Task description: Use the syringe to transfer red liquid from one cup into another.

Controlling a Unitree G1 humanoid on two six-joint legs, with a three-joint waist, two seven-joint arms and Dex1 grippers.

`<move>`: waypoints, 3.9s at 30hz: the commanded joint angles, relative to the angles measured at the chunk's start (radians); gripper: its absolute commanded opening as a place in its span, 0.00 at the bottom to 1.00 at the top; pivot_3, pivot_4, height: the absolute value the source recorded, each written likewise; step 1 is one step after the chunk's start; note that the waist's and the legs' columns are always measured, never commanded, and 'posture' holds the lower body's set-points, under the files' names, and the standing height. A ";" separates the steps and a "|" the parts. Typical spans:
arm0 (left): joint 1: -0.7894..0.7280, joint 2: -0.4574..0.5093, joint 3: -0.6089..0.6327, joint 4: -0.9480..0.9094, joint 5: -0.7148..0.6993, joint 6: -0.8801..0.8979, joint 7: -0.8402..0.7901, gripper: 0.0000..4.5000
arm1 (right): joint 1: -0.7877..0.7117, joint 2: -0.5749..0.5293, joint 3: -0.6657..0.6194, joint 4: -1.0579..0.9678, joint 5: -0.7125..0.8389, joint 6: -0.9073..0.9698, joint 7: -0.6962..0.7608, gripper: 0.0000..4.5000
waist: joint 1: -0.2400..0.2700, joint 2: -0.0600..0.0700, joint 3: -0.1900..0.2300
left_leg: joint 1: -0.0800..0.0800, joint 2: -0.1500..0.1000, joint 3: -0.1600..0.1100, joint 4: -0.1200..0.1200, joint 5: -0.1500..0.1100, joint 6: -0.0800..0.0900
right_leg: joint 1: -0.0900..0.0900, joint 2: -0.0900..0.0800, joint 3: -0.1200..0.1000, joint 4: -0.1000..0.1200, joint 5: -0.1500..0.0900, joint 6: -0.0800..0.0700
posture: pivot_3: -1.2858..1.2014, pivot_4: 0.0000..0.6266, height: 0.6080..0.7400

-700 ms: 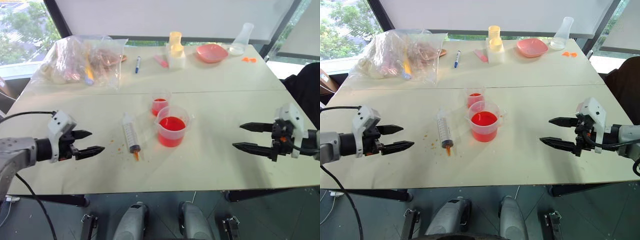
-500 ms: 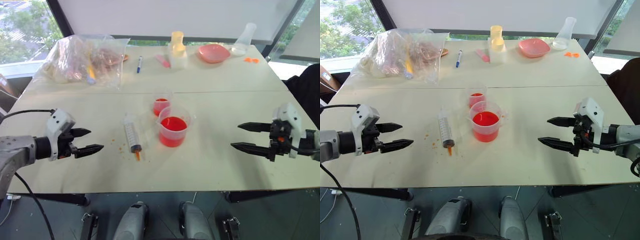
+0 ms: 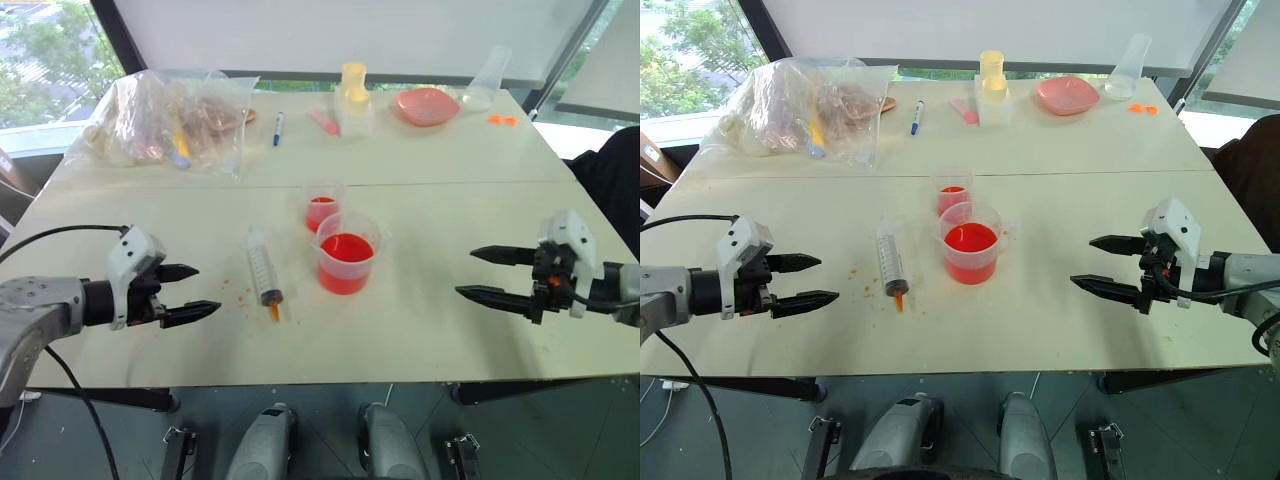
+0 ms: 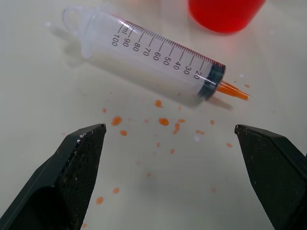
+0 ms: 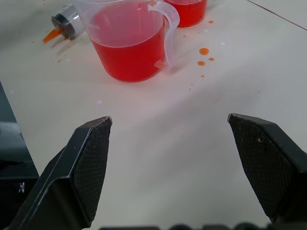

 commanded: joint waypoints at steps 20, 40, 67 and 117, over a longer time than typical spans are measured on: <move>-0.892 -0.373 -0.229 0.581 -0.312 0.811 0.937 0.99 | -0.442 0.020 0.227 -0.228 0.021 -0.106 0.037 0.90 | -0.020 -0.002 0.001 | 0.001 -0.003 -0.005 0.001 0.001 -0.001 | 0.001 0.000 -0.002 0.005 0.001 0.008 | 0.52 0.24 1.00; -0.960 -0.568 -0.161 0.744 -0.276 0.811 1.180 0.33 | -0.389 0.042 0.213 -0.225 0.007 -0.106 0.004 0.90 | 0.000 -0.002 0.000 | 0.002 -0.004 -0.005 0.001 0.001 -0.002 | 0.002 0.000 -0.002 0.006 0.002 0.007 | 0.52 0.24 1.00; -0.959 -0.719 -0.312 0.398 -0.036 -0.111 0.159 0.32 | -0.605 0.141 0.077 0.131 -0.186 -0.336 -0.276 0.90 | -0.006 -0.005 0.003 | -0.001 -0.004 0.001 0.001 0.002 -0.003 | -0.001 0.000 0.001 0.003 0.003 0.009 | 0.52 0.24 1.00; -0.592 -0.793 -0.478 0.390 0.264 -0.428 0.104 0.32 | -0.769 0.358 0.172 0.138 -0.226 -0.391 -0.328 0.02 | -0.006 -0.004 0.003 | -0.001 -0.004 -0.001 0.002 0.001 -0.001 | -0.001 0.000 0.001 0.004 0.003 0.008 | 0.52 0.24 1.00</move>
